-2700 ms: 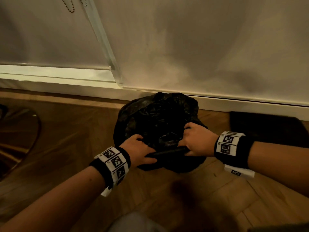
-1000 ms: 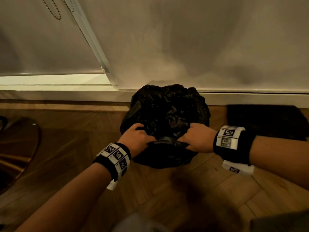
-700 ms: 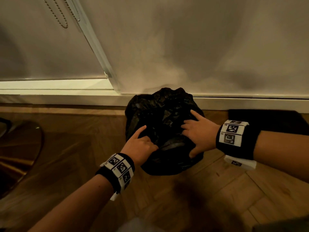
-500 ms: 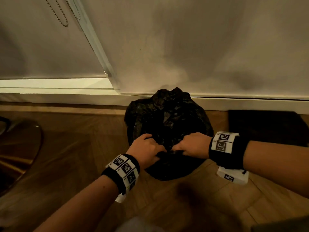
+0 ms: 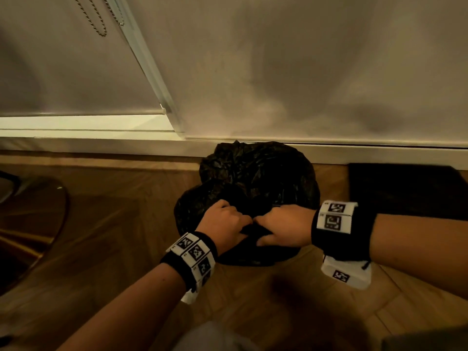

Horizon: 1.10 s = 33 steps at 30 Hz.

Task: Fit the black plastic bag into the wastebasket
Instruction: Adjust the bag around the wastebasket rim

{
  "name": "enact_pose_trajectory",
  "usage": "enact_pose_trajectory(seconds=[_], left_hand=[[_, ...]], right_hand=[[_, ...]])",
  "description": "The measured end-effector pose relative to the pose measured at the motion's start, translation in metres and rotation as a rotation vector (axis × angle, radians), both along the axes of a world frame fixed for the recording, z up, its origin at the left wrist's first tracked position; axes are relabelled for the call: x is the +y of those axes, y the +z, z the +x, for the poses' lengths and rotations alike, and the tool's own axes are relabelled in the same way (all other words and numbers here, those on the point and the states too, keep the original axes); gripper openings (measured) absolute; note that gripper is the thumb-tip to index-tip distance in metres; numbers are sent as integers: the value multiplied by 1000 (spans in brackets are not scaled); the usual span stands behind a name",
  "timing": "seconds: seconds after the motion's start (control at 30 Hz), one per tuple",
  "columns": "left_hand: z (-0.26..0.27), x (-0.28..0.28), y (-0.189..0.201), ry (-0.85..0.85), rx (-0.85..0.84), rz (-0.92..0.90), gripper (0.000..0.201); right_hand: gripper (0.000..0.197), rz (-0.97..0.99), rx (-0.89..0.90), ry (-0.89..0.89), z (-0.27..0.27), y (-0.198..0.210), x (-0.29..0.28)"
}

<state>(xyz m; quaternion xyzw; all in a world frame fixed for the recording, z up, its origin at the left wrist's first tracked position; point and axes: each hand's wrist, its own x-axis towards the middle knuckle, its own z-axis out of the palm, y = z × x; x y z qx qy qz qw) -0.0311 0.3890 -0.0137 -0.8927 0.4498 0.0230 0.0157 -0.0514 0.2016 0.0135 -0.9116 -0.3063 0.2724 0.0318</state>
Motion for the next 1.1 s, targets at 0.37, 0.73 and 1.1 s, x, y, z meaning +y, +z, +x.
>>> enact_pose_trajectory(seconds=[0.37, 0.73, 1.1], left_hand=[[9, 31, 15, 134, 455, -95, 66], [28, 29, 12, 685, 1180, -605, 118], [49, 9, -1, 819, 1065, -608, 68]], right_hand=[[35, 28, 7, -69, -9, -14, -9], [66, 197, 68, -75, -4, -4, -30], [71, 359, 89, -860, 41, -22, -78]])
